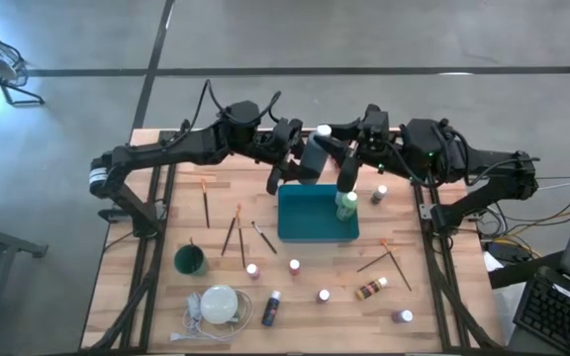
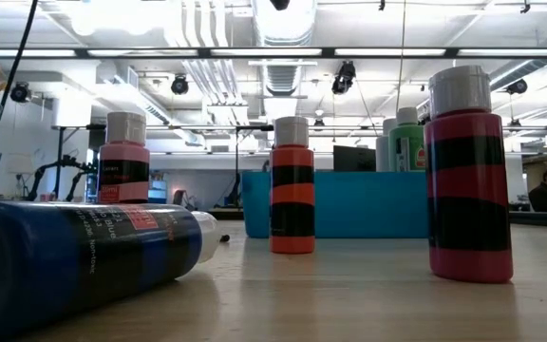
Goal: Pick & Place Paint Supplies
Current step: Put the black paint bottle into the blue bin
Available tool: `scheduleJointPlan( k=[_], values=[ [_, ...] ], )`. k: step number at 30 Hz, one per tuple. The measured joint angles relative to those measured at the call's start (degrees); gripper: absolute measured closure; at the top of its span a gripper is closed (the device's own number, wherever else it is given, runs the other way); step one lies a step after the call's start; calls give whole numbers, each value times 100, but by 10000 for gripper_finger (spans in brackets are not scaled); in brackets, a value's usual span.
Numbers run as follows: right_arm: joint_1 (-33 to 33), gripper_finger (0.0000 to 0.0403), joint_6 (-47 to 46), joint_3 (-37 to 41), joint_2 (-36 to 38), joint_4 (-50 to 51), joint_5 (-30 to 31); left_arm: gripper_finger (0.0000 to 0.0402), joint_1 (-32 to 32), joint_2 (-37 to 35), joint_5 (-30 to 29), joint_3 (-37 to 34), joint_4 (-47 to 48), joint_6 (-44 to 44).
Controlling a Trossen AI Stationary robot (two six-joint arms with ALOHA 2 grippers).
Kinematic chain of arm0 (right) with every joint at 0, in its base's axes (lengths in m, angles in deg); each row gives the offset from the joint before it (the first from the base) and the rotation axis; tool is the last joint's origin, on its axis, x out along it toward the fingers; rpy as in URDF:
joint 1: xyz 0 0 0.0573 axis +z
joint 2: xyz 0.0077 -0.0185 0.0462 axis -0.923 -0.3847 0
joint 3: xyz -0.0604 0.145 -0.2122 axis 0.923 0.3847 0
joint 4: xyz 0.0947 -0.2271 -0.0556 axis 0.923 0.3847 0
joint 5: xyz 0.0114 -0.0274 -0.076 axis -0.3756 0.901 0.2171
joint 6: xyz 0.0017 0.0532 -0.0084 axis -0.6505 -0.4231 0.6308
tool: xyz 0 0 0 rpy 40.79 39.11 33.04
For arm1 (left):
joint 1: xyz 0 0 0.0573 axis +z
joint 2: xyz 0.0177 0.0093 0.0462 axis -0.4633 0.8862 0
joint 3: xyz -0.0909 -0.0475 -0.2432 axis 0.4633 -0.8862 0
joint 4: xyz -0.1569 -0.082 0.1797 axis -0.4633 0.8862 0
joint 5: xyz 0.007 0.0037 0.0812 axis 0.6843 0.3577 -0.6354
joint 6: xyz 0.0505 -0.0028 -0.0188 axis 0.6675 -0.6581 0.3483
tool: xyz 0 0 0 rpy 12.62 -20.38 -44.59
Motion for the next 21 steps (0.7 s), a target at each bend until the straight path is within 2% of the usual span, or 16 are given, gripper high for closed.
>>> scheduleJointPlan(
  k=[13,18,21],
  values=[
    [66,290,-347,-11,248,912,45,101,328,-293,57,35,943,-111],
    [426,290,-654,4,250,1766,28,86,592,-536,-108,35,1207,110],
    [834,290,-658,106,226,1944,468,89,828,-726,-228,15,1230,123]
  ],
)
